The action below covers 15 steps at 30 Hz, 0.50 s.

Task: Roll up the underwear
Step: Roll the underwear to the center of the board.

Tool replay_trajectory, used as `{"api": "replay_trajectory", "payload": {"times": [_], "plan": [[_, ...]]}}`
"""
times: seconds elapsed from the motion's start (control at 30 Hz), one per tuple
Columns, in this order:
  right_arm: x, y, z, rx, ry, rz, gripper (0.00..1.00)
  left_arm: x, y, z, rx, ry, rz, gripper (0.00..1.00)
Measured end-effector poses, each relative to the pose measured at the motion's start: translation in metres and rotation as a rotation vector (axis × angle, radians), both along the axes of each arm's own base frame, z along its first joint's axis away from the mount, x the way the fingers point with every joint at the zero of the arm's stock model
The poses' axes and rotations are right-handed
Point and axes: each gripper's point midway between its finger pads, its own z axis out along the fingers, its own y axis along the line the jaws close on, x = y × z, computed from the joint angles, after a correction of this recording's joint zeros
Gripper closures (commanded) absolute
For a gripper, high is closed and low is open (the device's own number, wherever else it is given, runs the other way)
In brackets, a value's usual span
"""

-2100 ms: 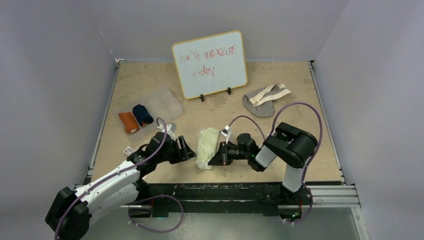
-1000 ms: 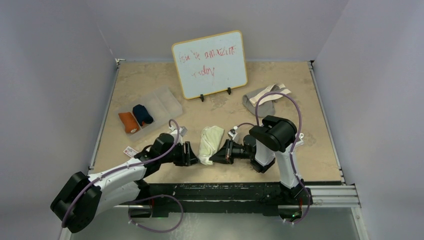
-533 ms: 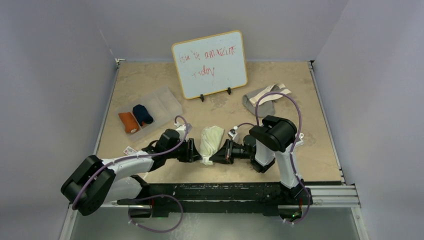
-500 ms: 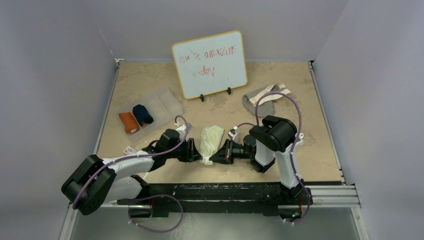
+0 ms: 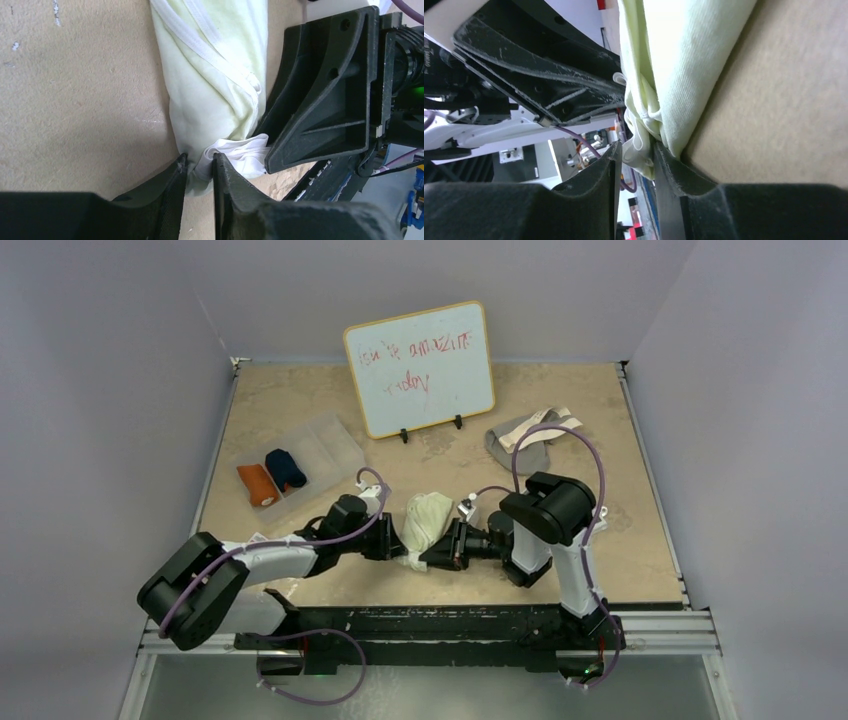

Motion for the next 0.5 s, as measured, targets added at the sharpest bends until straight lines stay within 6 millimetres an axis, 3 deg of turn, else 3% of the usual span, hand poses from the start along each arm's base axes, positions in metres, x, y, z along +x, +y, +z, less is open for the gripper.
{"api": "replay_trajectory", "payload": {"times": [0.2, 0.5], "plan": [[-0.009, -0.009, 0.000, -0.020, -0.044, 0.008, 0.59, -0.001, -0.005, -0.002, 0.000, 0.002, -0.015, 0.85], [-0.009, -0.011, 0.006, -0.028, -0.139, 0.023, 0.57, 0.000, -0.011, -0.002, -0.007, 0.007, -0.033, 1.00]]}}
